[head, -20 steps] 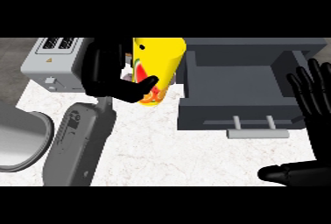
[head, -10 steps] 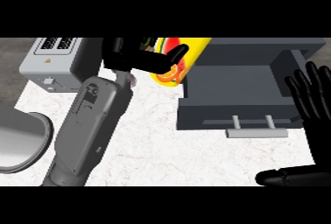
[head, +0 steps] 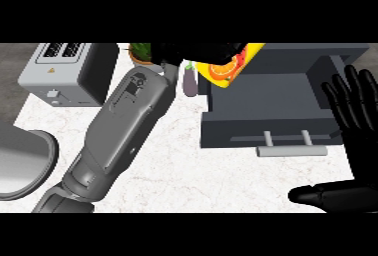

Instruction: Pick up the cup, place it into the drawer and close the drawer

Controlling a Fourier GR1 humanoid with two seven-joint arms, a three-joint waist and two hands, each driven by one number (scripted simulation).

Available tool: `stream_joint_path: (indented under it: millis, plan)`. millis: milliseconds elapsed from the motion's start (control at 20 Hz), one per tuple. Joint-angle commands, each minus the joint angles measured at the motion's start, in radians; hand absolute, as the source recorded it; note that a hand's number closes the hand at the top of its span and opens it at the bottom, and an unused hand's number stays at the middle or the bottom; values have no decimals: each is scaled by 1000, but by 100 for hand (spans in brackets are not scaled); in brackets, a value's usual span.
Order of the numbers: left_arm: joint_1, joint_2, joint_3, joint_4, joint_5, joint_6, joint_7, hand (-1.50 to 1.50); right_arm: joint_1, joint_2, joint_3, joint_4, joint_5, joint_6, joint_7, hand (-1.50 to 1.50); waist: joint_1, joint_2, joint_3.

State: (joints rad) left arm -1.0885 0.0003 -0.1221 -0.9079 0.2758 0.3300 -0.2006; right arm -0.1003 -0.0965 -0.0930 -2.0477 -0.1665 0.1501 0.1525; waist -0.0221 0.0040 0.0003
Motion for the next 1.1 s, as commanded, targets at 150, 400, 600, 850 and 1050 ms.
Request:
stream_joint_path:
  millis: [150, 400, 600, 850, 1050]
  plan:
    - [-108, 0, -112, 203, 127, 76, -83, 150, -2, 2, 16, -23, 8, -3, 17, -150, -16, 2, 0]
    - [-181, 0, -98, 381, 188, 31, -134, 150, -28, 5, 14, 6, -1, 4, -6, -150, -29, 9, 0]
    - [-183, 0, -207, 423, 242, 46, -153, 150, -48, -18, -22, 43, -21, 17, -15, -150, -33, 8, 0]
    - [-188, 0, -304, 469, 287, 93, -184, 150, -78, -43, -32, 41, -62, 39, 27, -150, -61, 13, 1]
    - [-248, 0, -362, 494, 310, 116, -121, 150, -30, -1, 24, 20, -10, 33, -27, -150, -86, 16, 2]
